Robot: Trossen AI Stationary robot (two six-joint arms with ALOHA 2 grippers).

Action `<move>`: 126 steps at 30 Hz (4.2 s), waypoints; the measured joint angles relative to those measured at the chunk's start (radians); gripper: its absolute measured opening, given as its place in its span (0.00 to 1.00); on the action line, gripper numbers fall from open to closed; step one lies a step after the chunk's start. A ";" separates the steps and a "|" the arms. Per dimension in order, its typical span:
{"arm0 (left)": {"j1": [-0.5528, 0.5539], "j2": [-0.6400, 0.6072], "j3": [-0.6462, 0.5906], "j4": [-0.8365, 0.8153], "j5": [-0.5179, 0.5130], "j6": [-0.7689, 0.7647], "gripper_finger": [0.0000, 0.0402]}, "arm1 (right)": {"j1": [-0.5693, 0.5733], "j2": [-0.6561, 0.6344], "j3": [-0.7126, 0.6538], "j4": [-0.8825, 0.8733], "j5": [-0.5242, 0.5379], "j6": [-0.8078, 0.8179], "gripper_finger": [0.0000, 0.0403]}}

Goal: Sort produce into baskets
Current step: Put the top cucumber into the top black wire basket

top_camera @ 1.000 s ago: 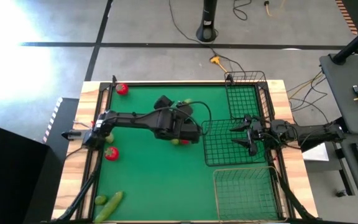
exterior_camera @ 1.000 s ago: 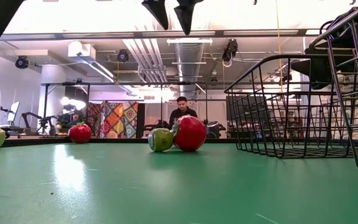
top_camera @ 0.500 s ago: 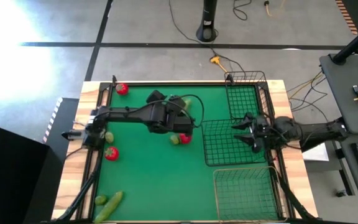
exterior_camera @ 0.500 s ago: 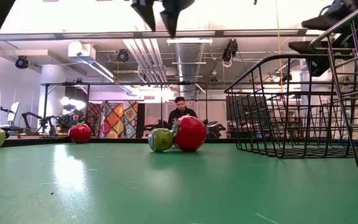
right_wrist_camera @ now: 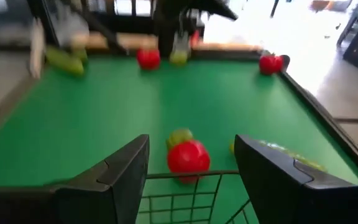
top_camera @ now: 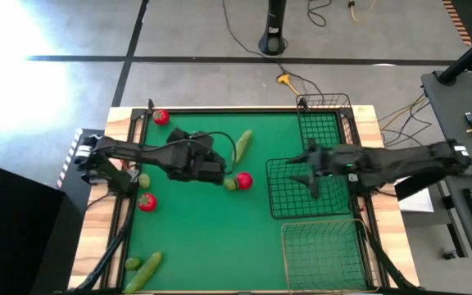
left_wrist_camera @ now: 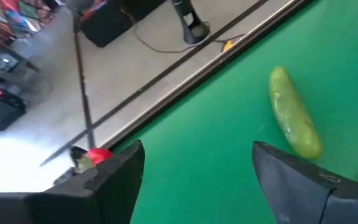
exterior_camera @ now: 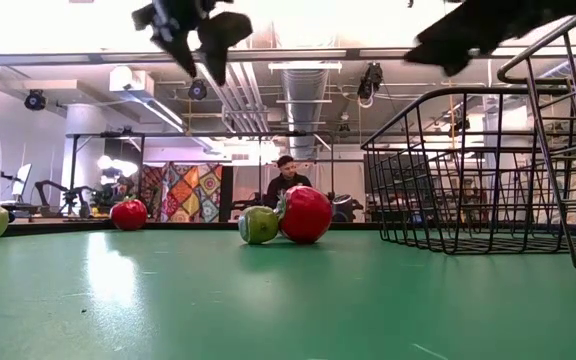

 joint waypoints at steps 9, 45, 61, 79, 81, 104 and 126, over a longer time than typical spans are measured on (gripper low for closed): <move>-0.042 -0.142 -0.380 0.470 0.075 0.092 0.69 | -0.004 0.293 0.226 -0.087 0.013 -0.099 0.57; -0.599 0.152 -0.541 0.807 -0.136 -0.464 0.69 | -0.380 1.317 1.286 -0.809 -0.138 -0.615 0.92; -0.578 0.103 -0.542 0.534 -0.134 -0.490 0.69 | -0.421 1.509 1.424 -0.944 -0.097 -0.777 0.91; -0.578 0.071 -0.554 0.588 -0.254 -0.481 0.69 | -0.425 1.510 1.425 -0.906 -0.046 -0.583 0.56; -0.578 0.071 -0.546 0.587 -0.259 -0.464 0.69 | -0.425 1.492 1.424 -0.912 -0.046 -0.562 0.48; -0.587 0.060 -0.654 0.653 -0.381 -0.462 0.69 | -0.670 0.514 0.888 -1.261 0.228 0.277 0.47; -0.603 0.026 -0.703 0.781 -0.285 -0.421 0.69 | -0.977 0.715 0.549 -1.001 0.126 0.364 0.47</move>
